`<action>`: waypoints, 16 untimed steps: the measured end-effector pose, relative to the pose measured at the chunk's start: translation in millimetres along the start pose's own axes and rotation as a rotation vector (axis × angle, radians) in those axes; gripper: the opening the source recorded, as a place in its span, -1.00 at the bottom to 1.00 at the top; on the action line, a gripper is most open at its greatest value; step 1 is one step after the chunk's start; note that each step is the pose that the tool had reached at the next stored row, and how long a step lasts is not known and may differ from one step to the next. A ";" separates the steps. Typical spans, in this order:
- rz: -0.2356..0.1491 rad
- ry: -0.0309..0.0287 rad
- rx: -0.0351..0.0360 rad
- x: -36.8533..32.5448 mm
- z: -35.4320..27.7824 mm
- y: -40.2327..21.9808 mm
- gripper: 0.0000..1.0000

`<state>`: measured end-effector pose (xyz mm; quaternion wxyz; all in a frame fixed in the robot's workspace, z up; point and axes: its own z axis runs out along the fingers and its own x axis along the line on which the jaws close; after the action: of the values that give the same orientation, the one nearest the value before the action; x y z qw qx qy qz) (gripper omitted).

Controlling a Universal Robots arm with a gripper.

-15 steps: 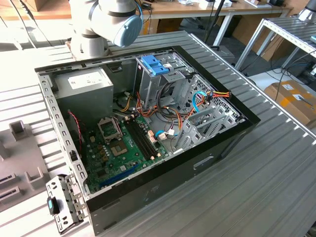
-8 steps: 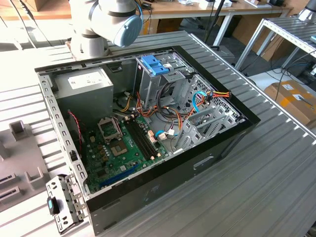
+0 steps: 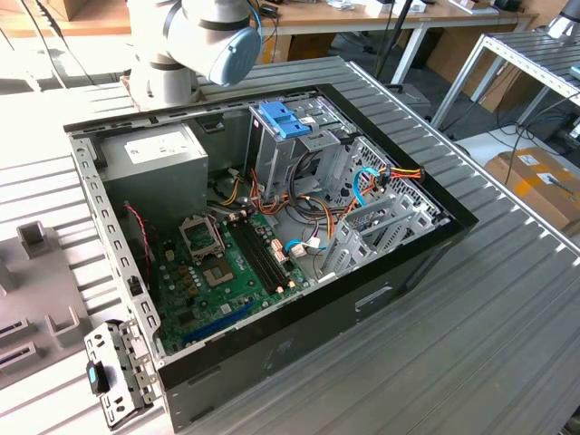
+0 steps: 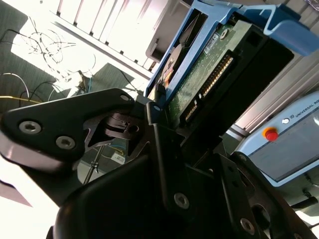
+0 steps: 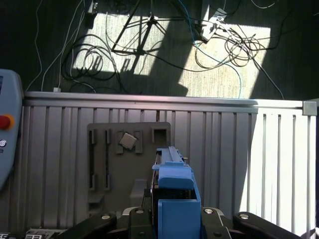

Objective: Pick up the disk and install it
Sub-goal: 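Pick up the disk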

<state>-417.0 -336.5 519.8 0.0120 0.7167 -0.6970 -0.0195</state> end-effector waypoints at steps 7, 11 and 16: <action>0.000 0.0000 0.0000 2.2 -0.2 -5.2 -0.28; 0.000 0.0001 -0.0002 3.9 -0.5 -8.3 -0.28; 0.000 0.0000 -0.0001 5.7 -0.6 -12.1 -0.28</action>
<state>-404.7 -341.8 519.8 0.0121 0.7167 -0.6970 -0.0195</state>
